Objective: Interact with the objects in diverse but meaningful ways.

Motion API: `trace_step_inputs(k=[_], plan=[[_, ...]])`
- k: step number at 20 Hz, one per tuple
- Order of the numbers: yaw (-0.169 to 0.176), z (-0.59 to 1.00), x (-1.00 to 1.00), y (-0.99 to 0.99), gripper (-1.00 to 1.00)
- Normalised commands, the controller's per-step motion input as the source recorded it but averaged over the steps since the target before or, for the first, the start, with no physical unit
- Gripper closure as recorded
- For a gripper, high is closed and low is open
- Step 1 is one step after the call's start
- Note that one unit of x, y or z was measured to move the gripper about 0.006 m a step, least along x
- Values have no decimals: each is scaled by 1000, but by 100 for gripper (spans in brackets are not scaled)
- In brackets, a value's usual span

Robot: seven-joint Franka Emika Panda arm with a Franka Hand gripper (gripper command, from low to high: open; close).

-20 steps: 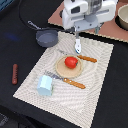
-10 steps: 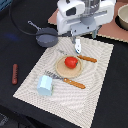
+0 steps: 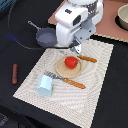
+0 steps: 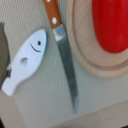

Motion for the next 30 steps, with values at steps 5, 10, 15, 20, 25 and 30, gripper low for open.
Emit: trace_step_inputs(k=[5,10,15,20,25,30], plan=[[18,-42,321,-389,-100],[5,-211,196,-286,-100],[48,-211,36,-133,-100],[55,-269,27,-26,-100],[56,-249,47,-18,-100],[45,-215,115,-119,-100]])
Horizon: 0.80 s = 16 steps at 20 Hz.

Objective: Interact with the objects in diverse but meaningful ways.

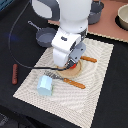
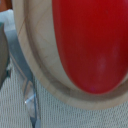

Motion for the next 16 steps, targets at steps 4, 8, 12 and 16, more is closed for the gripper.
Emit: trace_step_inputs(k=[4,8,12,16], plan=[[43,-254,21,-154,-100],[42,-231,13,-151,100],[41,-170,29,-145,100],[39,-96,61,-130,100]])
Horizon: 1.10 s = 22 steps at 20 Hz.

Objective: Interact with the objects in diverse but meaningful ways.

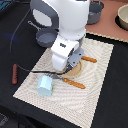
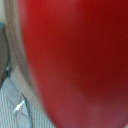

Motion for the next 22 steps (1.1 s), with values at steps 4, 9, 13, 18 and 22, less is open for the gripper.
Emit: trace_step_inputs(k=[4,9,13,18,22], plan=[[37,-98,69,-128,100],[36,-39,94,-94,100],[8,848,64,70,100],[1,1000,-86,304,100],[43,1000,-499,389,100]])
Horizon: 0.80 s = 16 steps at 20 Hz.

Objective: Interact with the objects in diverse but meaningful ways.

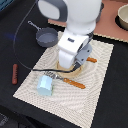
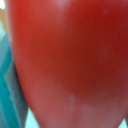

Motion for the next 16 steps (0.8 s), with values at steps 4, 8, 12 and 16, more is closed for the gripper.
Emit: trace_step_inputs(k=[4,8,12,16], plan=[[50,857,-935,292,100],[38,341,-1000,94,100],[27,218,-1000,31,100],[33,160,-1000,37,100]])
